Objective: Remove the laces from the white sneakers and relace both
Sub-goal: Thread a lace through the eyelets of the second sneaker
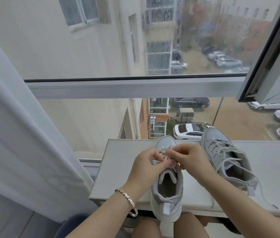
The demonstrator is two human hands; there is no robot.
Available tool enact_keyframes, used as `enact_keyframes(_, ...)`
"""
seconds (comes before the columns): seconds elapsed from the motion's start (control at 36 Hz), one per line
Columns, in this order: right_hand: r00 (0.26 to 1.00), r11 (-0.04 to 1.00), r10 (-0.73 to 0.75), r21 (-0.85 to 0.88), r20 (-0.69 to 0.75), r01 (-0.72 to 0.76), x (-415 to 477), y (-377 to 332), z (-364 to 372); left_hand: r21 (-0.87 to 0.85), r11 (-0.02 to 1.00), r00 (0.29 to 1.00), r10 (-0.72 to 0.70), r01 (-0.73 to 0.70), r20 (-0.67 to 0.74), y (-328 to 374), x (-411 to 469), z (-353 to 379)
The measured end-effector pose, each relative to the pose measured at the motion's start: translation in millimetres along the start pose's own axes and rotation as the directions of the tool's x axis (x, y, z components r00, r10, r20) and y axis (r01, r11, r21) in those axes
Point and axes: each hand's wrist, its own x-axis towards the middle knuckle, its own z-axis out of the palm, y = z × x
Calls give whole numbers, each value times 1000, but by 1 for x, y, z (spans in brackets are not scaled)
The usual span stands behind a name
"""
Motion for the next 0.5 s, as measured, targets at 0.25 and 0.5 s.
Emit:
enact_keyframes(0.25, 994, 999, -34, -43, -101, 30, -1, 4, 7, -87, 996, 1000, 30, -29, 5, 2, -3, 0)
enact_keyframes(0.5, 984, 890, -162, -420, 69, 176, -7, 1, -3, -165, 986, 999, 18, -23, -30, 0, -4, 6)
